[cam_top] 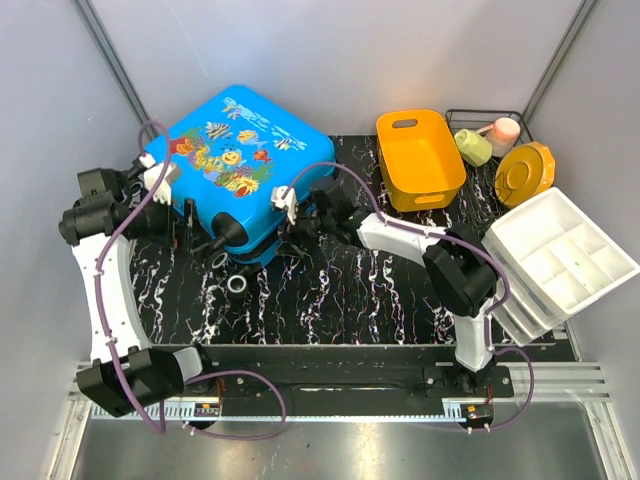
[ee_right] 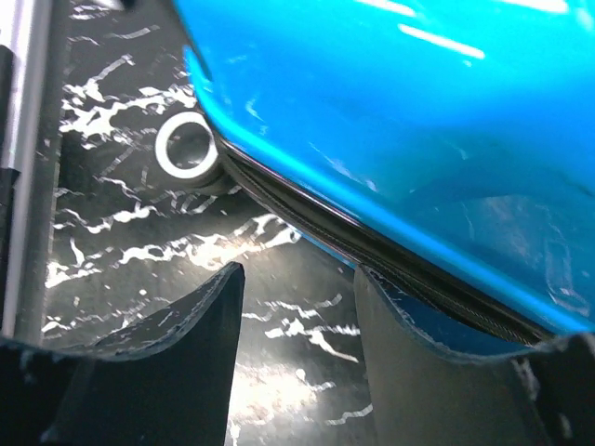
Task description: Open, take out, and arrange the luggage
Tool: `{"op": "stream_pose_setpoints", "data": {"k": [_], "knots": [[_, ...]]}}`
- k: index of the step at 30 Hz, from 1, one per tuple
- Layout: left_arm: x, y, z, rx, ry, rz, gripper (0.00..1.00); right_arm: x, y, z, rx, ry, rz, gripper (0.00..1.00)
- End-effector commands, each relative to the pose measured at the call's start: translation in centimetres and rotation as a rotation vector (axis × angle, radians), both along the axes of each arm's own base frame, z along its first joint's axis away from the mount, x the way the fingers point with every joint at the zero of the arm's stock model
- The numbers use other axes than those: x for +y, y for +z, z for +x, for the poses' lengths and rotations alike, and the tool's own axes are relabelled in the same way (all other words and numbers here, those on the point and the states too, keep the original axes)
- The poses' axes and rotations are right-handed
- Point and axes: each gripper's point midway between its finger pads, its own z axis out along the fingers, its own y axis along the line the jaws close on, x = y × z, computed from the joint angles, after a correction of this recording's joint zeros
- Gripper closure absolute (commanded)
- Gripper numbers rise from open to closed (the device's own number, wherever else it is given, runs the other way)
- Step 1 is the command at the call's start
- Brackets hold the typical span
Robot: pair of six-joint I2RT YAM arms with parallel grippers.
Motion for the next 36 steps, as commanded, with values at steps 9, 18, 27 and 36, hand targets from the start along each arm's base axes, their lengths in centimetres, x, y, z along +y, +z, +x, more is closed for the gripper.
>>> {"op": "stream_pose_setpoints", "data": {"k": [9,18,27,36], "knots": [[-1.5,3.5,-1.3,-0.134,-0.056,0.005,0.01,-6.6,12.3,-0.6,-0.133,-0.325,0.114,0.01],[-0.7,5.6,-0.1,-0.199,0.035,0.018,0.01,-11.0,7.9,3.2,0.262,-0.357,0.07,0.0],[0.4,4.2,-0.8,-0.183,0.14,0.055,0.01,-10.0,4.5,6.5,0.229,-0.576,-0.074,0.04],[1.1,3.2,-0.2,-0.12,0.277,-0.007,0.01,-7.5,2.7,6.0,-0.007,-0.713,-0.218,0.04]]}}
